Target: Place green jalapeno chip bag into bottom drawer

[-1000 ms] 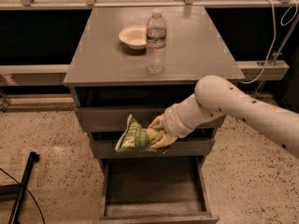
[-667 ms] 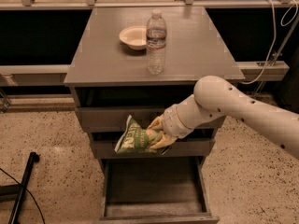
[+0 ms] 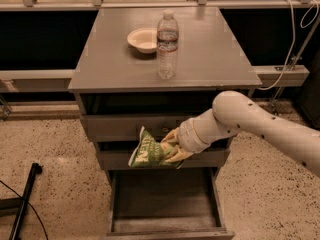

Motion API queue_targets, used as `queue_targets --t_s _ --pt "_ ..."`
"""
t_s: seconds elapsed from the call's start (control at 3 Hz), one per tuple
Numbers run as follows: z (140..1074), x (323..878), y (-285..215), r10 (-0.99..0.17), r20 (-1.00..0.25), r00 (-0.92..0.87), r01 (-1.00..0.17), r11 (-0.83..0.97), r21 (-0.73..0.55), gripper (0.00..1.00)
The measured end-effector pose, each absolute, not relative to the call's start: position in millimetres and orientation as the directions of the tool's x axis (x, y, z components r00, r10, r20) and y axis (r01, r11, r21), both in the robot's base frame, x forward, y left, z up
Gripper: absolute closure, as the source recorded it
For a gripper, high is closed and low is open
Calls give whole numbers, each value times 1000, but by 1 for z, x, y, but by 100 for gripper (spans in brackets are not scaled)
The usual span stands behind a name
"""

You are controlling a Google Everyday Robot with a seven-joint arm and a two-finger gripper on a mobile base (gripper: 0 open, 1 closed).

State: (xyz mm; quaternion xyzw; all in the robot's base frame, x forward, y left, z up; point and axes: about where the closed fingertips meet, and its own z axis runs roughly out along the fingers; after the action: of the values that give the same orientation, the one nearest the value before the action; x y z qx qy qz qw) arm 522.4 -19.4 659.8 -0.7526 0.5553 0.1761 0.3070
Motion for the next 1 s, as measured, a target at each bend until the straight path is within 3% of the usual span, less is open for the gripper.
queue_targets --t_s 0.33,1.0 --pt "571 515 -60 -695 -608 384 -915 -200 -349 100" --pt "447 508 -97 -675 -645 358 -931 -210 -298 100"
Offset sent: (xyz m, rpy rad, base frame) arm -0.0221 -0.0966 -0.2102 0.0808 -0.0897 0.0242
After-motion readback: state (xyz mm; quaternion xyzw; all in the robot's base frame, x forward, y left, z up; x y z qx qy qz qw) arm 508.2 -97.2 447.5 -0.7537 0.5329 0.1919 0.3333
